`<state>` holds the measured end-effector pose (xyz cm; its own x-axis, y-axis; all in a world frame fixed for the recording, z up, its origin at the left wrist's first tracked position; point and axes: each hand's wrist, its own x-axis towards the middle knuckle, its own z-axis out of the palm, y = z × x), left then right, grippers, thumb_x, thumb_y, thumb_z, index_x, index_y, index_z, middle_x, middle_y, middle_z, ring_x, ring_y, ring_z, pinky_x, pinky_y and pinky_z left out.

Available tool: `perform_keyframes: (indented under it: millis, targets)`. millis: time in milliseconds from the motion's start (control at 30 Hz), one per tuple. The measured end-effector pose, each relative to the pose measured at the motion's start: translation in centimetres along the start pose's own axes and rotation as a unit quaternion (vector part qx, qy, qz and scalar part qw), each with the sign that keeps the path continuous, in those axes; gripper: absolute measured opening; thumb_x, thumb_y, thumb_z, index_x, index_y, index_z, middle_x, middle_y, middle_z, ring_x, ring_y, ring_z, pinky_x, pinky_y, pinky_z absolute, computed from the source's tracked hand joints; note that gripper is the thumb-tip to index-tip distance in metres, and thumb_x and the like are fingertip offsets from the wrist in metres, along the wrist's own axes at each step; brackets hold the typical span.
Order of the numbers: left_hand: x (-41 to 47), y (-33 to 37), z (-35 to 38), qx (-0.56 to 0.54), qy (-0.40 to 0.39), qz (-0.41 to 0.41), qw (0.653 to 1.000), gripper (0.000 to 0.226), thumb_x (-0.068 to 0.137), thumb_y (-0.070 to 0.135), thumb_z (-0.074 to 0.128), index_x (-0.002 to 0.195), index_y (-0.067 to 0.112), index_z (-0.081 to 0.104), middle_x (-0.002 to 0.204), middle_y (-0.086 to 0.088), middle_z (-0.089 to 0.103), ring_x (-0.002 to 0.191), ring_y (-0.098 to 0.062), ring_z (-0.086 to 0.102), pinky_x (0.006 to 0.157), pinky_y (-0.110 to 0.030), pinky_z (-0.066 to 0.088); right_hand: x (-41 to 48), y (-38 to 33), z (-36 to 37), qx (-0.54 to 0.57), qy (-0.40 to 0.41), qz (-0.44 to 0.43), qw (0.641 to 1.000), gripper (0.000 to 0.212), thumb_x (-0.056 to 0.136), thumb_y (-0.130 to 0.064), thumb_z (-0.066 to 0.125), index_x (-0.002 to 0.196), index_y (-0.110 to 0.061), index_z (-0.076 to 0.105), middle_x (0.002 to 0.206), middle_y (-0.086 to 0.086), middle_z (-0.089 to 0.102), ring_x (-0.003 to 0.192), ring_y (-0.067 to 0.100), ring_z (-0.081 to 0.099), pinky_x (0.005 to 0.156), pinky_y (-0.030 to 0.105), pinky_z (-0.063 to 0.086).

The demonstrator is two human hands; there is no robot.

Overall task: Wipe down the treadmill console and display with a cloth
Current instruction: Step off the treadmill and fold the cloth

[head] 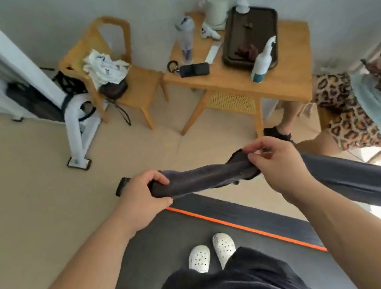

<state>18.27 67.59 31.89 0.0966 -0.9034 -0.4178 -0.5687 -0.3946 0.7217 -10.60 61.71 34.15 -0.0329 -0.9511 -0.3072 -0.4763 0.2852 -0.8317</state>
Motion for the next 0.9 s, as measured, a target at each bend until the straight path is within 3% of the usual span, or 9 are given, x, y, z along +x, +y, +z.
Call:
perform_keyframes:
  millis: [133,233,367,467,567,633,700,800,900]
  targets:
    - [-2.7,-2.2,-2.1,0.064,0.122,-0.037,0.99,0.032,0.072,-0.003,0.076,0.093,0.02,0.07,0.098,0.006,0.059,0.088,-0.013,0.054,0.069,-0.006,0.034,2.8,-3.4,3.8,-0.058,-0.22,-0.051,0.972,0.019,0.087,-0.012,0.08,0.099,-0.025,0.074,0.098,-0.005,0.073,0.076,0.006,0.067,0.063,0.017,0.053]
    - [-4.7,-3.7,-3.4,0.068,0.239,-0.086,0.965,0.02,0.076,0.0,0.075,0.089,0.016,0.074,0.087,0.014,0.056,0.087,-0.013,0.052,0.067,-0.013,0.032,4.5,-5.9,7.0,-0.242,-0.357,-0.159,0.888,0.033,0.076,-0.025,0.09,0.104,-0.028,0.072,0.103,-0.012,0.064,0.086,0.0,0.06,0.071,0.009,0.043]
    - [-7.1,-6.3,-5.8,0.036,0.31,-0.126,0.942,0.014,0.08,0.005,0.074,0.084,0.018,0.076,0.083,0.016,0.055,0.085,-0.012,0.053,0.067,-0.017,0.034,5.1,-8.8,13.1,-0.391,-0.386,-0.325,0.77,0.032,0.08,-0.023,0.082,0.111,-0.021,0.074,0.109,-0.001,0.058,0.096,0.018,0.057,0.079,0.026,0.04]
    - [-9.3,-9.5,-8.2,0.002,0.352,-0.149,0.924,0.011,0.085,0.011,0.075,0.086,0.022,0.074,0.091,0.008,0.058,0.087,-0.009,0.053,0.069,-0.011,0.033,4.9,-10.5,18.3,-0.422,-0.386,-0.395,0.719,0.02,0.09,-0.012,0.068,0.107,-0.015,0.076,0.108,0.004,0.065,0.1,0.024,0.06,0.08,0.031,0.042]
    - [-11.1,-13.5,-10.9,-0.014,0.376,-0.169,0.911,0.01,0.087,0.013,0.073,0.083,0.022,0.071,0.096,0.002,0.06,0.096,-0.011,0.052,0.077,-0.013,0.036,4.8,-12.2,23.9,-0.468,-0.347,-0.433,0.688,0.022,0.096,-0.015,0.057,0.104,-0.026,0.074,0.101,-0.004,0.068,0.101,0.02,0.049,0.079,0.035,0.032]
    - [-12.0,-16.6,-13.0,-0.043,0.399,-0.189,0.896,0.012,0.088,0.012,0.072,0.08,0.021,0.068,0.105,0.003,0.061,0.105,-0.009,0.052,0.088,-0.022,0.038,4.6,-13.6,27.8,-0.452,-0.34,-0.434,0.701,0.021,0.098,-0.02,0.057,0.105,-0.033,0.071,0.096,-0.008,0.068,0.1,0.017,0.045,0.08,0.034,0.03]
    - [-12.7,-19.6,-15.5,-0.111,0.421,-0.21,0.876,0.011,0.089,0.011,0.071,0.083,0.02,0.069,0.113,0.006,0.062,0.11,-0.01,0.055,0.093,-0.025,0.039,4.0,-15.2,31.7,-0.375,-0.381,-0.377,0.756,0.019,0.096,-0.018,0.062,0.104,-0.032,0.072,0.095,-0.009,0.071,0.098,0.017,0.058,0.077,0.033,0.041]
    - [-13.6,-23.3,-20.1,-0.217,0.415,-0.225,0.854,0.01,0.09,0.01,0.069,0.092,0.019,0.074,0.111,0.009,0.071,0.103,-0.012,0.066,0.086,-0.026,0.049,3.0,-17.8,37.5,-0.263,-0.408,-0.272,0.831,0.015,0.091,-0.012,0.07,0.09,-0.027,0.074,0.091,-0.01,0.075,0.092,0.014,0.068,0.082,0.034,0.054]
    - [-14.3,-25.9,-24.9,-0.256,0.393,-0.213,0.857,0.009,0.091,0.01,0.069,0.088,0.016,0.075,0.093,0.0,0.075,0.084,-0.014,0.067,0.076,-0.03,0.052,2.2,-20.9,42.3,-0.196,-0.419,-0.197,0.864,0.017,0.091,-0.007,0.069,0.087,-0.023,0.074,0.086,-0.006,0.077,0.084,0.012,0.07,0.075,0.024,0.053]
